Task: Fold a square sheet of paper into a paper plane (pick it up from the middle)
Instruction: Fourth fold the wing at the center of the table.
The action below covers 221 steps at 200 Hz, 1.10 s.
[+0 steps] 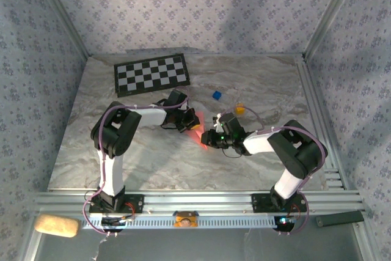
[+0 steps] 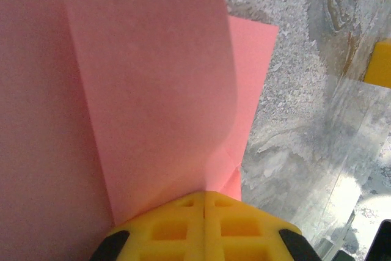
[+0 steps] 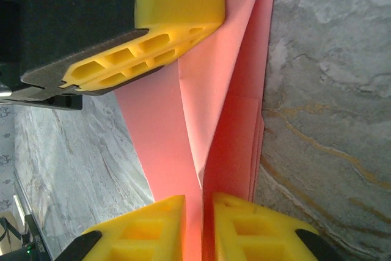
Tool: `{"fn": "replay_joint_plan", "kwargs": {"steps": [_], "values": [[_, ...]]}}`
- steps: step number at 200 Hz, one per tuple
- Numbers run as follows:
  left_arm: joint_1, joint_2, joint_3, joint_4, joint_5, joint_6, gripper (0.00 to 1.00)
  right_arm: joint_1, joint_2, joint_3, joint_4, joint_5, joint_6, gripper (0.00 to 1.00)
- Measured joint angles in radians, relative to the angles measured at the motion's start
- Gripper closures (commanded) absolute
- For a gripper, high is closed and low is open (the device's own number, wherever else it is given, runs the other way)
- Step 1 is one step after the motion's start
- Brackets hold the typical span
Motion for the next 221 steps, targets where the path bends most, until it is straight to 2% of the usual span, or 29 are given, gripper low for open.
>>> {"fn": "replay_joint_plan", "kwargs": {"steps": [98,221], "values": [[-0.006,0.0,0.001,0.001,0.0,0.007,1.0,-0.021,-0.006,-0.011,-0.029,-0.051,0.028,0.88],[-0.017,0.0,0.001,0.003,0.0,0.007,1.0,-0.048,-0.038,-0.027,-0.044,-0.085,0.082,0.76]]}}
